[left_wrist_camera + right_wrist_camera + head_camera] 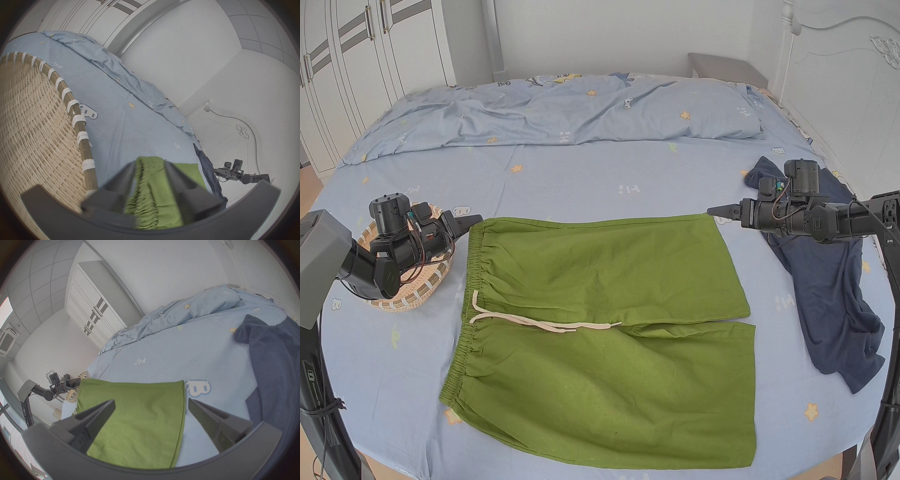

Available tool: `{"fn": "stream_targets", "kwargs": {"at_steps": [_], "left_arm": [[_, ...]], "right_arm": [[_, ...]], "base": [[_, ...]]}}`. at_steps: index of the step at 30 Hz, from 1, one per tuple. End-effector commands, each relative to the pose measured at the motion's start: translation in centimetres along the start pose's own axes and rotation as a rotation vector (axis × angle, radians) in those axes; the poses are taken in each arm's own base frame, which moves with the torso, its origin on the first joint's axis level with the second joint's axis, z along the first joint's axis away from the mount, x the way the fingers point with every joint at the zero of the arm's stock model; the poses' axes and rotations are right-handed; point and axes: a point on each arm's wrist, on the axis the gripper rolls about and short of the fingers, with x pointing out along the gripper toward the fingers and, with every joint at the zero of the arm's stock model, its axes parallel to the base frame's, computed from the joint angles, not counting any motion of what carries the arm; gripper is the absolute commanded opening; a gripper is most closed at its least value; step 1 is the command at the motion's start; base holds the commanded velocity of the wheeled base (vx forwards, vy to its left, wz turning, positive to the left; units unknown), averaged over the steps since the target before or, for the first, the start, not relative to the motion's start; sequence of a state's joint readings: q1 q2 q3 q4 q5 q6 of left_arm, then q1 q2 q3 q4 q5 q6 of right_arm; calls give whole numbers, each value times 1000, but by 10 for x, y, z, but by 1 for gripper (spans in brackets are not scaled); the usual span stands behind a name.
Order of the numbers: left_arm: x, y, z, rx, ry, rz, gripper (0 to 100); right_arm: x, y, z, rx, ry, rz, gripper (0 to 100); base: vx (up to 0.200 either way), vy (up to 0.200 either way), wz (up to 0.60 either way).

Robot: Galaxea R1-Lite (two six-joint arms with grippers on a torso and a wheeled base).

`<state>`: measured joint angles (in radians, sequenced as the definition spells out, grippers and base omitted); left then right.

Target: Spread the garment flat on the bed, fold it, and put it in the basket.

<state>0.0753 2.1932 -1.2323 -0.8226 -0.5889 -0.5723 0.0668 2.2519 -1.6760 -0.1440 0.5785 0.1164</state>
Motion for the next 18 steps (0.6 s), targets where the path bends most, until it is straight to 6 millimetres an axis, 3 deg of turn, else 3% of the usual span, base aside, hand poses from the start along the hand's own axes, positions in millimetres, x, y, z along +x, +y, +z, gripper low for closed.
{"fn": "stream_targets", "kwargs": {"at_steps": [1, 6, 13, 18], "left_arm": [[-1, -4, 0, 6, 0, -7, 100], [-8, -19, 8, 26, -24, -19, 100], [-26, -50, 24, 64, -99, -11, 100], [-52, -69, 14, 45, -70, -3, 100]], "right_arm": [[-1, 0, -1, 5, 4, 2, 100], [-9, 6, 0, 3, 4, 2, 100], [-47, 30, 15, -17, -32, 5, 100], [-85, 52, 1, 18, 3, -5, 100]], "base": [[0, 0, 0], [0, 0, 0], [0, 0, 0], [0, 0, 0]]}}
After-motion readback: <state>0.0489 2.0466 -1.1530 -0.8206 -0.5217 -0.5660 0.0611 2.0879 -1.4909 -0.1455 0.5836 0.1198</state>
